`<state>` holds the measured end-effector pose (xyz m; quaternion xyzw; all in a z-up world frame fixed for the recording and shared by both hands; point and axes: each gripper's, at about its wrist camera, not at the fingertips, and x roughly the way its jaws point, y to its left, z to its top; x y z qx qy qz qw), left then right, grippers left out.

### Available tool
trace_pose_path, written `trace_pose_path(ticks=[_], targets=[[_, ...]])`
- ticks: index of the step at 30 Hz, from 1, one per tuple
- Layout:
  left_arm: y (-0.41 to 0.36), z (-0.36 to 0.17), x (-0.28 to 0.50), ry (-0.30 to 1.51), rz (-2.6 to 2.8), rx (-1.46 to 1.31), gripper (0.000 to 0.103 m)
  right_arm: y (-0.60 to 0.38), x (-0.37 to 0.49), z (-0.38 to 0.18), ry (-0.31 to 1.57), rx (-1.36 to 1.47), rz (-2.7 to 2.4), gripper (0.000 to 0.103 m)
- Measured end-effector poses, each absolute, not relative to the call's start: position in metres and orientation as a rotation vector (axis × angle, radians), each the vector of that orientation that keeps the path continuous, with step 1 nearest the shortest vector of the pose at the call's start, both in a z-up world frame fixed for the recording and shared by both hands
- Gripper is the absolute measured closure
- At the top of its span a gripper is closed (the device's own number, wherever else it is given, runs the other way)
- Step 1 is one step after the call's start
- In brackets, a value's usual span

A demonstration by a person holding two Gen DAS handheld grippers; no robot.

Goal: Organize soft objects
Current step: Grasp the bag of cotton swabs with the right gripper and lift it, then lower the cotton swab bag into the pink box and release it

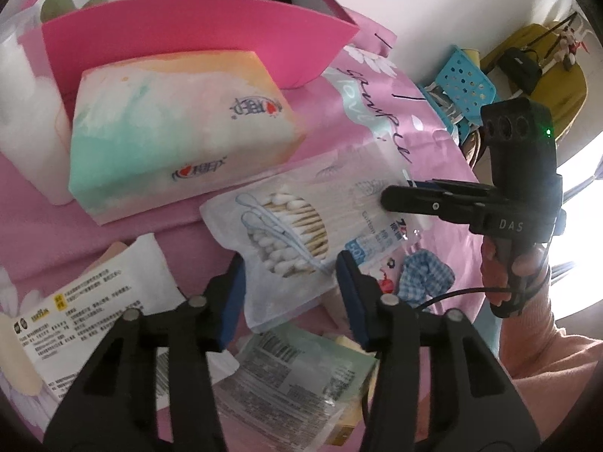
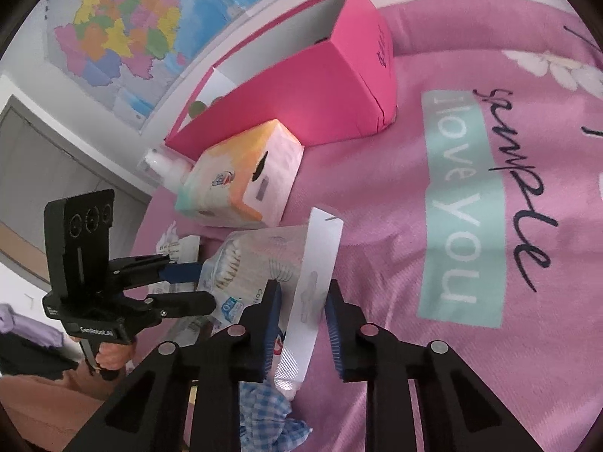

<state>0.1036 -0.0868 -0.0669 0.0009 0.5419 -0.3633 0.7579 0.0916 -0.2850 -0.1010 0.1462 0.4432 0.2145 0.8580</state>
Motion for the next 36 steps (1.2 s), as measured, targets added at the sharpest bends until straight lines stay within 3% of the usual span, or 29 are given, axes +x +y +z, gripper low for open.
trace_pose_path(ticks=[19,36], targets=[[-0.074,0.012,0.085,0.94,-0.813,0.004,0.059,-0.274,0.061,-0.027,0.731,0.212,0.475,0.084],[-0.083,0.058,0.145,0.831,-0.707,0.034,0.059,-0.264,0.108,0.027,0.594,0.151,0.47,0.084]])
